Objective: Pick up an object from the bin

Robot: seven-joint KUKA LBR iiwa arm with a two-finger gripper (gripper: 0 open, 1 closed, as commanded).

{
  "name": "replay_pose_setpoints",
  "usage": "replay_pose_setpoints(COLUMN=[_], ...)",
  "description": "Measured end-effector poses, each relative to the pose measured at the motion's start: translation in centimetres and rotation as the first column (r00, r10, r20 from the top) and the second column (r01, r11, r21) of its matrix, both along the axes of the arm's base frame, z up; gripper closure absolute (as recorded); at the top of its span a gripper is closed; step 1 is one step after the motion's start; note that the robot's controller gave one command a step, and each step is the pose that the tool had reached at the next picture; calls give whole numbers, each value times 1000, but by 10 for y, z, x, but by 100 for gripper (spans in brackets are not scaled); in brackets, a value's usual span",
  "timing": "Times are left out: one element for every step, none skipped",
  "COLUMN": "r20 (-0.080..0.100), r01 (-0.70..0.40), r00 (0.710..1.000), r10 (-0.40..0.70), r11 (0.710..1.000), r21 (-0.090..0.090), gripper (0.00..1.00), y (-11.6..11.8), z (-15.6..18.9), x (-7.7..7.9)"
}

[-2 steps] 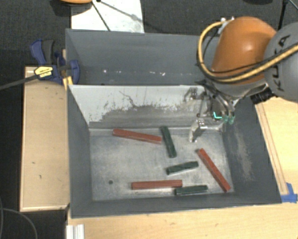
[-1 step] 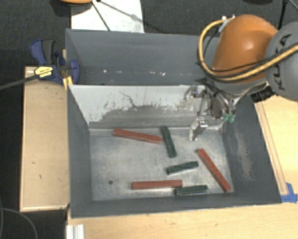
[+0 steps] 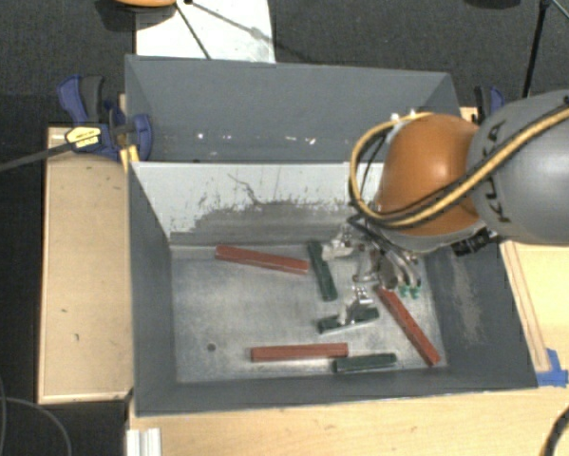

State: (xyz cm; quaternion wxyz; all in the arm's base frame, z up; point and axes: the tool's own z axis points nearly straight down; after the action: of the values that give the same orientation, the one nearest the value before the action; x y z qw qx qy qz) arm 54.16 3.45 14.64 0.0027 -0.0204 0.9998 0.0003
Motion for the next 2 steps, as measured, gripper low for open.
replay_pose_setpoints(r20=[-7, -6], r01=[-295, -436], r00=[955, 900], r10=[295, 436], r11=[955, 900], r21=[0, 0], gripper=[0, 0], y=[10, -5], z=[-11, 5], x=[-30, -56])
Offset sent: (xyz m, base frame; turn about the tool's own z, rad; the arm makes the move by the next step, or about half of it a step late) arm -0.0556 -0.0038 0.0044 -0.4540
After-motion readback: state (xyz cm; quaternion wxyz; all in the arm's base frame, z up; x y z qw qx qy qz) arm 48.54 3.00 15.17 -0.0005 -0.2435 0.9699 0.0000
